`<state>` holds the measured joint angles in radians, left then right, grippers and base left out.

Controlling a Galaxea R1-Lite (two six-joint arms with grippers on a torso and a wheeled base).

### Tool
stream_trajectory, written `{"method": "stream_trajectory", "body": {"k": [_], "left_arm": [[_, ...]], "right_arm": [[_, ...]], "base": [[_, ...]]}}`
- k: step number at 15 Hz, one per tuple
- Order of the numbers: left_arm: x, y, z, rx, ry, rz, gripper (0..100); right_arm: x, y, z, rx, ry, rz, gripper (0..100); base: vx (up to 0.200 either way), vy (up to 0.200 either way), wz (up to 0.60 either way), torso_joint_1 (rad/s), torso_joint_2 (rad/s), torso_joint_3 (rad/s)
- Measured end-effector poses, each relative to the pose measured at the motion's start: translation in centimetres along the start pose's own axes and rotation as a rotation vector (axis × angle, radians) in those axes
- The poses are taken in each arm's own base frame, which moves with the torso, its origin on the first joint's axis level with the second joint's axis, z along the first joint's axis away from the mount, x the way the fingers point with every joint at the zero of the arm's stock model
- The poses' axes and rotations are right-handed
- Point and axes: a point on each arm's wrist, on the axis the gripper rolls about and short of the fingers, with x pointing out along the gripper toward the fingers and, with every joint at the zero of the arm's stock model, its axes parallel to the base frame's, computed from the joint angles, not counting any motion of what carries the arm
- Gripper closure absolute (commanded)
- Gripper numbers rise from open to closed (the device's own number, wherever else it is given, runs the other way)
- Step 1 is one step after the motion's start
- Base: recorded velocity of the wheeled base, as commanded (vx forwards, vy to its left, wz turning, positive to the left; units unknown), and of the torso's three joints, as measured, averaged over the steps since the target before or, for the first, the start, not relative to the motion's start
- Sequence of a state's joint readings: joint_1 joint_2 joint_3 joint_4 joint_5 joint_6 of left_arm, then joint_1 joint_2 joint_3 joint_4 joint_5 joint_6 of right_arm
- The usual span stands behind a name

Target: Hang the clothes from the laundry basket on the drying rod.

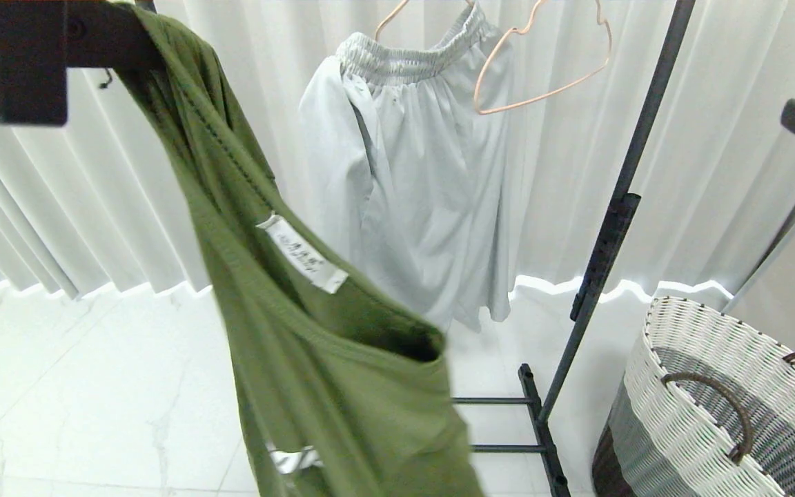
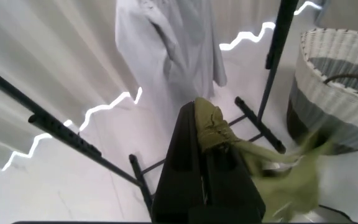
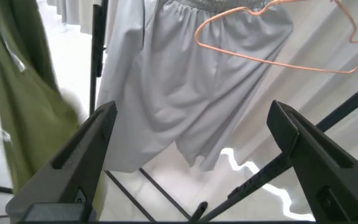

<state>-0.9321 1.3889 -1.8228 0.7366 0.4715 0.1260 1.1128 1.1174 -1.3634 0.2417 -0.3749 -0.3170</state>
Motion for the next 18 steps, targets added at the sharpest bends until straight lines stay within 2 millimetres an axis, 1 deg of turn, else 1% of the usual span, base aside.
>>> {"method": "stream_trajectory", "body": {"k": [4,6,8,10,16,18], "left_arm": [[-0.1,0.4,-0.8,0.011,0.023,0.029,100],[-0.6,0.7,-1.2,0.022,0.026,0.031,100],[-1.3,0.9,-1.7,0.037,0.029,0.032,100],[-1.8,1.2,-2.2,0.041,0.033,0.039,100],[-2.1,1.6,-2.6,0.037,0.039,0.054,100],[-2.1,1.5,-2.7,0.038,0.04,0.053,100]], "right_arm": [[0.0,-0.3,-0.7,-0.014,0.041,-0.036,0],[0.3,-1.5,-1.7,-0.07,0.137,-0.144,0],[0.3,-3.3,-2.8,-0.149,0.257,-0.289,0],[0.2,-4.3,-3.6,-0.202,0.336,-0.372,0],[0.3,-5.2,-4.5,-0.223,0.392,-0.445,0],[0.2,-5.6,-4.6,-0.221,0.401,-0.474,0]], "base": [[0.0,0.0,0.0,0.0,0.0,0.0],[0.0,0.0,0.0,0.0,0.0,0.0],[0.0,0.0,0.0,0.0,0.0,0.0],[0.0,0.0,0.0,0.0,0.0,0.0],[0.0,0.2,0.0,0.005,0.0,0.002],[0.0,0.0,0.0,0.0,0.0,0.0]]}}
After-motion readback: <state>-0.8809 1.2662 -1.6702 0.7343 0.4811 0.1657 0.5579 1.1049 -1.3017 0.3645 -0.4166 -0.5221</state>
